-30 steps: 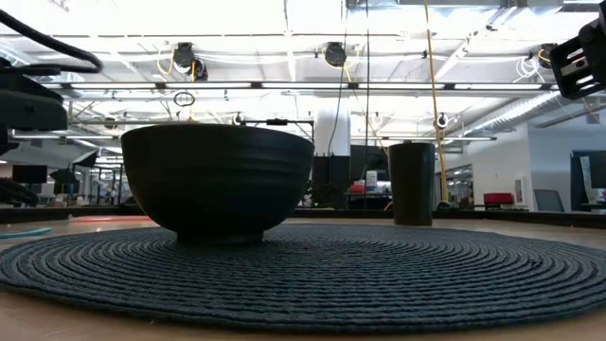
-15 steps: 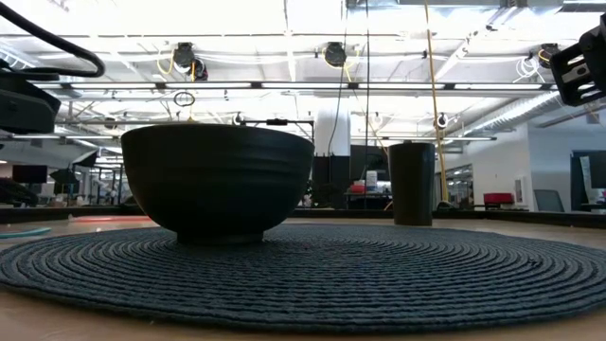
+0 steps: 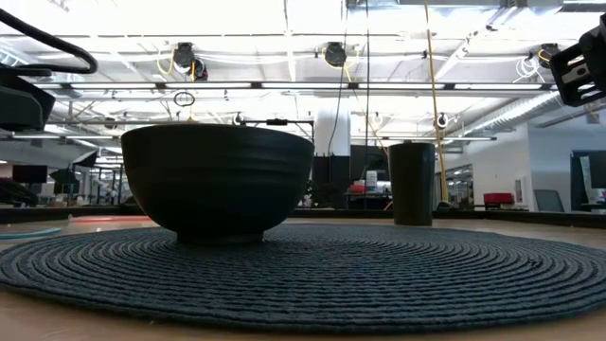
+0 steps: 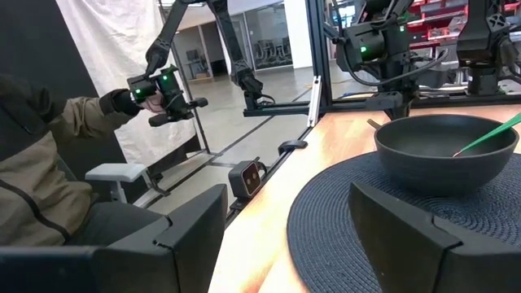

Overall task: Pick & Place Utensil
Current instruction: Put the blue fork into the black bowl

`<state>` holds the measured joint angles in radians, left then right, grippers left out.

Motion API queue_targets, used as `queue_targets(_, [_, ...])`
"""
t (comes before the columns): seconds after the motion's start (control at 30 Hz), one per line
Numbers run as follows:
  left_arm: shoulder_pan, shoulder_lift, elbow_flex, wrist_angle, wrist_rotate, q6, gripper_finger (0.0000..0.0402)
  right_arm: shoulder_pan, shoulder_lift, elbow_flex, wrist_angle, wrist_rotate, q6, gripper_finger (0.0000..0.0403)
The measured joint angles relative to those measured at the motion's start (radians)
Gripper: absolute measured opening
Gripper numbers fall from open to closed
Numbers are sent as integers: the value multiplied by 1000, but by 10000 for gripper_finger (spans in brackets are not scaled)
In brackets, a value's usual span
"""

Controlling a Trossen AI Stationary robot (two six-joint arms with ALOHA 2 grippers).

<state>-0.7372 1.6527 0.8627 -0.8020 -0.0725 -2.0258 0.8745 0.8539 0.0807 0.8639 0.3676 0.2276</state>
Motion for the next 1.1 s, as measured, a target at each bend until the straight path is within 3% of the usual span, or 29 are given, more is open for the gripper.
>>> queue_targets(0.57, [-81, 5, -5, -62, -176, -153, 1, 0, 0, 0, 0, 1, 0, 251])
queue_targets(1.1, [-123, 5, -5, -112, -224, -221, 0, -3, 0, 0, 0, 29, -1, 251])
